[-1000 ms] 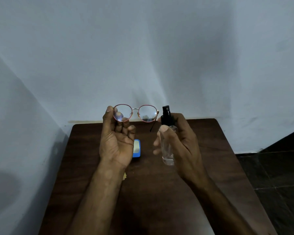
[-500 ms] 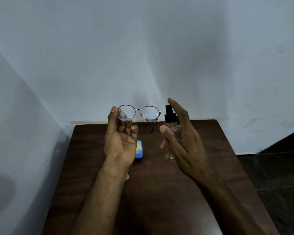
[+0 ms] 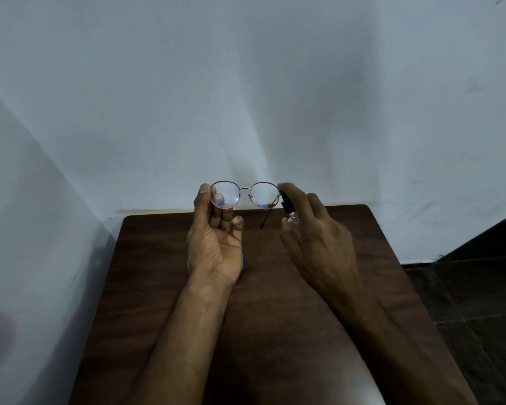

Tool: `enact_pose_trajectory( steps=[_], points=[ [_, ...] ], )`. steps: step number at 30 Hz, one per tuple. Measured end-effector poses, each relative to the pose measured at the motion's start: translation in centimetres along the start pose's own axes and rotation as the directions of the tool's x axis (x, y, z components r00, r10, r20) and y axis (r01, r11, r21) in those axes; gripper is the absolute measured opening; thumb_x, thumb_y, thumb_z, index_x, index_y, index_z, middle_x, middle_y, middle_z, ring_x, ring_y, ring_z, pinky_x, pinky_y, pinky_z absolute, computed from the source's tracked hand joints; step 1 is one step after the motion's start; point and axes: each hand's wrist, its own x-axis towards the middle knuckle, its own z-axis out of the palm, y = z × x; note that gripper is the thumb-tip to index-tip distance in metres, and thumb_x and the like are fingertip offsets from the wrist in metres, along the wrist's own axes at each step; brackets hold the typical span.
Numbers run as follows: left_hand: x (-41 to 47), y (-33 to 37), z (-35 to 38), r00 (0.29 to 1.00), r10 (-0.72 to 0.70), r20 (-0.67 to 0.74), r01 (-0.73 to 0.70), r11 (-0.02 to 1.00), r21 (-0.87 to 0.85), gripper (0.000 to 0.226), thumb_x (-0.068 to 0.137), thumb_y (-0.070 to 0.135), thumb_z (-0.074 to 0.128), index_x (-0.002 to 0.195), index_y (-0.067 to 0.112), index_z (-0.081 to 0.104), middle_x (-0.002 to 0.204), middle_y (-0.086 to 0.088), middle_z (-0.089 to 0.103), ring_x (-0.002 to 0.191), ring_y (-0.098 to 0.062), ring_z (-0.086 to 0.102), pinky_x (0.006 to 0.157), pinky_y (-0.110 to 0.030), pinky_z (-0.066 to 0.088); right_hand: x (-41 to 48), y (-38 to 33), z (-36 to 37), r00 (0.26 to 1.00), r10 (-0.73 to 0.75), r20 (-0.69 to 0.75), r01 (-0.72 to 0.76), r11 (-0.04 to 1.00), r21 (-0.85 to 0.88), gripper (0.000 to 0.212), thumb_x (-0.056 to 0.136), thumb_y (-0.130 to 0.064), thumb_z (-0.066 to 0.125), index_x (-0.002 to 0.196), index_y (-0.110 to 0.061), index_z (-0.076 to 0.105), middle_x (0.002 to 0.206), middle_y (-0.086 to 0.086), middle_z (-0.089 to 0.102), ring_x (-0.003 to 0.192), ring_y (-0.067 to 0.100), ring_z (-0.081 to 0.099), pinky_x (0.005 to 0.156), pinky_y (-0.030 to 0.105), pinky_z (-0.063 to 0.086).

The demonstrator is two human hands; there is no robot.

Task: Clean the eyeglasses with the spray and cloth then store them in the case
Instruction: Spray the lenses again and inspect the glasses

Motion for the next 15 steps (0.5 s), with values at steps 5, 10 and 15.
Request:
enact_pose_trajectory(
  steps=[5, 10, 15],
  points=[
    [-0.4, -0.4, 0.1, 1.000, 0.005, 0.004, -0.005, 1.000, 0.026, 0.010, 0.096, 0.034, 0.073, 0.096, 0.024, 0.073, 0.081, 0.009, 0.067, 0.069, -0.004, 0.063, 0.058, -0.021, 0.047, -0.4, 0.4, 0.1, 0.997, 0.038, -0.066, -0.043, 0.997, -0.069, 0.074, 0.098, -0.022, 0.061, 0.159, -0.042, 0.024, 0.114, -0.006, 0.053, 0.076, 0.018, 0.059, 0.051, 0.036, 0.053],
    [-1.0, -1.2, 0.8, 1.000, 0.022, -0.011, -0.021, 0.997, 0.068, 0.011, 0.095, 0.031, 0.076, 0.087, 0.024, 0.075, 0.082, 0.008, 0.068, 0.068, -0.005, 0.063, 0.058, -0.022, 0.045, -0.4, 1.5, -0.4, 0.992, 0.048, -0.113, -0.063, 0.988, -0.141, 0.077, 0.095, -0.018, 0.061, 0.160, -0.041, 0.026, 0.112, -0.007, 0.055, 0.070, 0.020, 0.057, 0.050, 0.036, 0.052],
    [-1.3, -2.1, 1.4, 0.999, 0.028, -0.033, -0.025, 0.996, 0.084, 0.010, 0.093, 0.031, 0.078, 0.090, 0.023, 0.074, 0.082, 0.006, 0.067, 0.068, -0.007, 0.061, 0.059, -0.022, 0.044, -0.6, 2.4, -0.7, 0.994, 0.058, -0.094, -0.072, 0.985, -0.158, 0.064, 0.092, -0.016, 0.061, 0.148, -0.038, 0.039, 0.106, -0.005, 0.053, 0.072, 0.025, 0.059, 0.050, 0.032, 0.044]
  ],
)
